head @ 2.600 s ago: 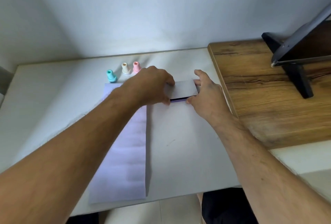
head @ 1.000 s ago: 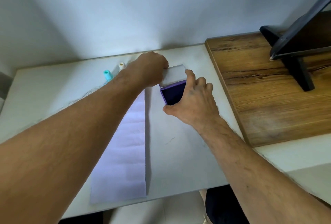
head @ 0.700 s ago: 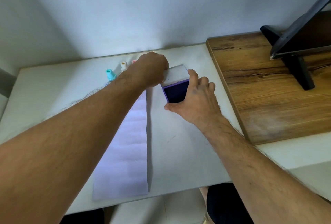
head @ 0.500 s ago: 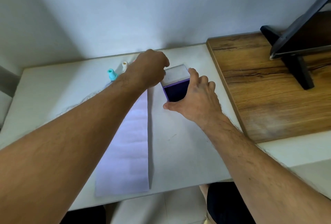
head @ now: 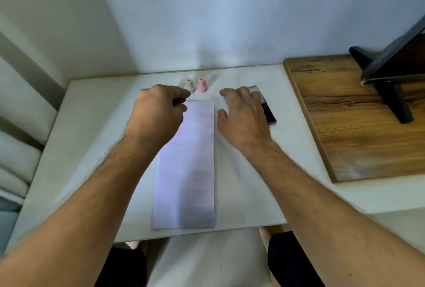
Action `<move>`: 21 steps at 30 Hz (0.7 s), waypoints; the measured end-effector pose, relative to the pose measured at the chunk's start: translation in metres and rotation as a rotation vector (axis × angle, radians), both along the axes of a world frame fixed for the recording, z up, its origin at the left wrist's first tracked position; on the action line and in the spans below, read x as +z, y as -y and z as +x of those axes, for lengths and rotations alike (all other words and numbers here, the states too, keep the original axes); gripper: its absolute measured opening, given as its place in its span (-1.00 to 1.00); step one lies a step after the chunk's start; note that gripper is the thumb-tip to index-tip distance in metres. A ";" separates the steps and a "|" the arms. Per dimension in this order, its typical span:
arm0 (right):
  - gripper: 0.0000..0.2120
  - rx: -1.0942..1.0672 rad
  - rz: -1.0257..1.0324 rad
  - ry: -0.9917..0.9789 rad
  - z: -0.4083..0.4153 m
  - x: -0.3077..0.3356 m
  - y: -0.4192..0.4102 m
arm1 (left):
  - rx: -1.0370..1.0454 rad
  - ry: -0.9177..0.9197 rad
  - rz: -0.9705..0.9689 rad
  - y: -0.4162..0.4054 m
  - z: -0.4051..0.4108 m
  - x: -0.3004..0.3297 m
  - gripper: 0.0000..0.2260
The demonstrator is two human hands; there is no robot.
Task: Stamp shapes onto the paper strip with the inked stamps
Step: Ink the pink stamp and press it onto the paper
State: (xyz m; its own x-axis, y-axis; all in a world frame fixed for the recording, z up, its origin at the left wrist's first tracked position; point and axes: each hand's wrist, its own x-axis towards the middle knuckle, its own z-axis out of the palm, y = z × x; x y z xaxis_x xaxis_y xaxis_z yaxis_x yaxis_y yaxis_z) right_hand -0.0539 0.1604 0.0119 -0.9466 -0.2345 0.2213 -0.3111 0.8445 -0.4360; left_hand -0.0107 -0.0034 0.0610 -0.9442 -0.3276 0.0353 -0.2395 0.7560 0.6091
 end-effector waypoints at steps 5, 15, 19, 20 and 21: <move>-0.60 -0.013 0.083 -0.026 -0.047 0.001 0.031 | 0.064 -0.035 0.055 0.014 0.000 -0.012 -0.71; -0.66 -0.005 0.104 0.032 -0.080 -0.018 0.060 | 0.103 0.002 0.170 0.028 0.009 -0.021 -0.71; -0.71 -0.033 0.017 0.078 -0.069 -0.009 0.057 | 0.094 0.013 0.217 0.021 0.019 -0.021 -0.71; -0.72 -0.057 -0.061 0.099 -0.062 -0.003 0.057 | 0.096 0.006 0.247 0.018 0.020 -0.021 -0.70; -0.73 -0.077 -0.170 0.118 -0.053 0.004 0.056 | 0.096 -0.003 0.283 0.015 0.022 -0.020 -0.68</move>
